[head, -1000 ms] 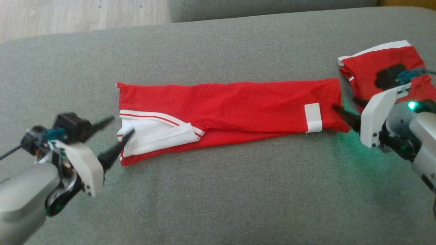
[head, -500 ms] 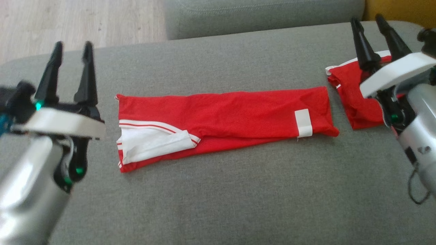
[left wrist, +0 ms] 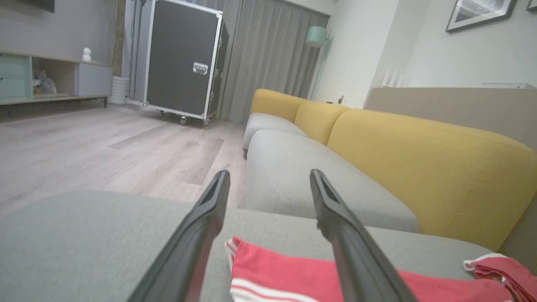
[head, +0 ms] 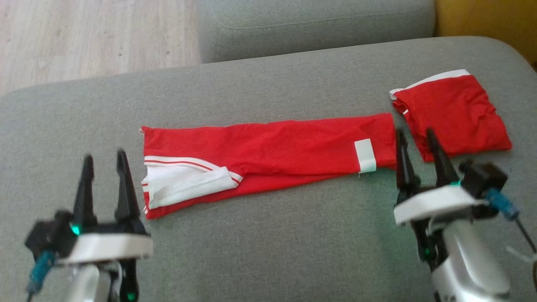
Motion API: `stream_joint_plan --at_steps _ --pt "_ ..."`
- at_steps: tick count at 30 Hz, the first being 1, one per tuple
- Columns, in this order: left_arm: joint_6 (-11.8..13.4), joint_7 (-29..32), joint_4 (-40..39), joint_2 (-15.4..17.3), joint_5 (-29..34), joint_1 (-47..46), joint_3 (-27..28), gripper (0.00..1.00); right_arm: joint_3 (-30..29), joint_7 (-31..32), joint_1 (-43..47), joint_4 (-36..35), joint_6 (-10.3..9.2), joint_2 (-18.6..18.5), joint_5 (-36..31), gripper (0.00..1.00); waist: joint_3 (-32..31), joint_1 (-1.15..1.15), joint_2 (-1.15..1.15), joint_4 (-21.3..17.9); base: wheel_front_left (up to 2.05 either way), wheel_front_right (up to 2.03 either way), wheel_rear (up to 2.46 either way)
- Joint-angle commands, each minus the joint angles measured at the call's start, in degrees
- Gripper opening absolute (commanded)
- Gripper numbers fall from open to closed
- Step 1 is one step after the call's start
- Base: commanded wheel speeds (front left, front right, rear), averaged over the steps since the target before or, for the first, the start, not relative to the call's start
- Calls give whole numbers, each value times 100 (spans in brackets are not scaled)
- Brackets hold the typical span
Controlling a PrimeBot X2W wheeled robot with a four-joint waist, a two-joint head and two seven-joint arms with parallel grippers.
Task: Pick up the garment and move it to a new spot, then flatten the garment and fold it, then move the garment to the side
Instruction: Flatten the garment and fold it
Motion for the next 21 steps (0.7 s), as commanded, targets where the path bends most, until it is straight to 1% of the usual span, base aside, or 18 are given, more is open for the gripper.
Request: stream_joint_plan --at_steps 1,4,6,11,15,21 --pt "-124 -35 -74 -50 156 -24 378 100 69 -35 -110 -269 -5 43 -165 100 -1 1 0 -24 0 0 0" --pt "-342 -35 28 -318 435 173 669 100 66 -35 82 -329 -5 86 -295 100 0 1 0 -39 0 0 0" --pt "-469 -35 63 -453 572 217 837 100 79 -35 120 -380 -5 92 -267 100 15 1 0 -41 0 0 0" --pt "-690 -36 171 -630 832 149 1028 100 111 -35 47 -303 -5 95 -318 100 85 1 0 8 0 0 0" --pt "-773 -36 207 -706 961 29 1065 100 152 133 -192 196 -5 96 -473 100 204 1 0 93 0 0 0" --pt "-823 -36 177 -761 1078 -136 1000 100 -478 390 -752 1063 -5 96 -452 100 464 1 0 287 0 0 0"
